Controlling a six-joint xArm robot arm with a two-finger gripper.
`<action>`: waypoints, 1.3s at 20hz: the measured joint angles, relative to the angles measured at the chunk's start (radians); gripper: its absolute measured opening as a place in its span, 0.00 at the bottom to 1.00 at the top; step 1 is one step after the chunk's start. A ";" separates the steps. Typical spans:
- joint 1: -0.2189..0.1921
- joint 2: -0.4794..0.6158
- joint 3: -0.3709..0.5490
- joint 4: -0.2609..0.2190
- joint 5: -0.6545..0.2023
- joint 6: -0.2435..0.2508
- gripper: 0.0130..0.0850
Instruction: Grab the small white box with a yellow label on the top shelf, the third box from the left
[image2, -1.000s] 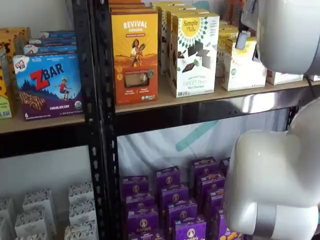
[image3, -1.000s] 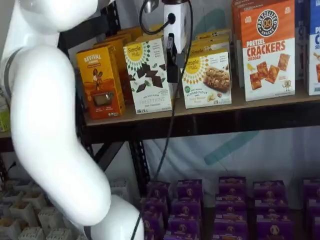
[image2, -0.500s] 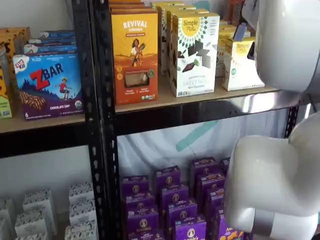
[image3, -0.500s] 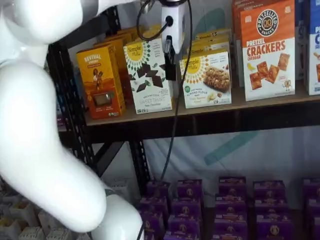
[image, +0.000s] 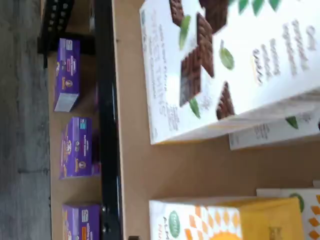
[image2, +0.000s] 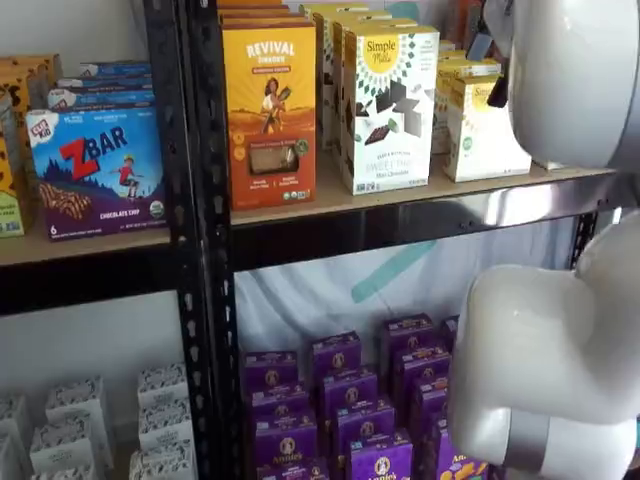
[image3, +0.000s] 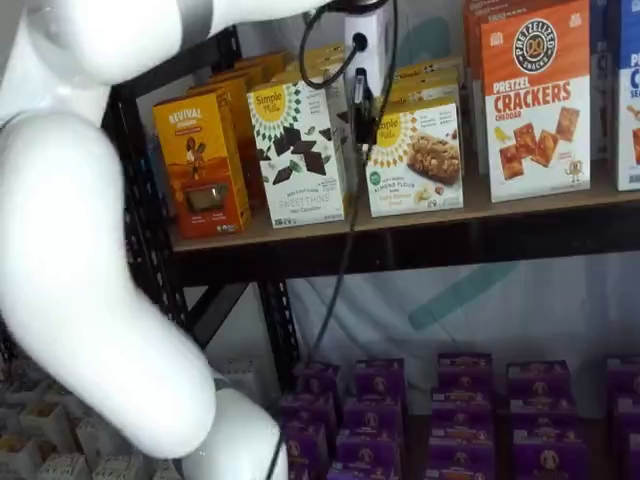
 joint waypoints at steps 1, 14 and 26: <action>0.003 0.021 -0.016 -0.004 -0.003 0.000 1.00; 0.071 0.150 -0.098 -0.126 -0.013 0.041 1.00; 0.092 0.234 -0.217 -0.194 0.137 0.075 1.00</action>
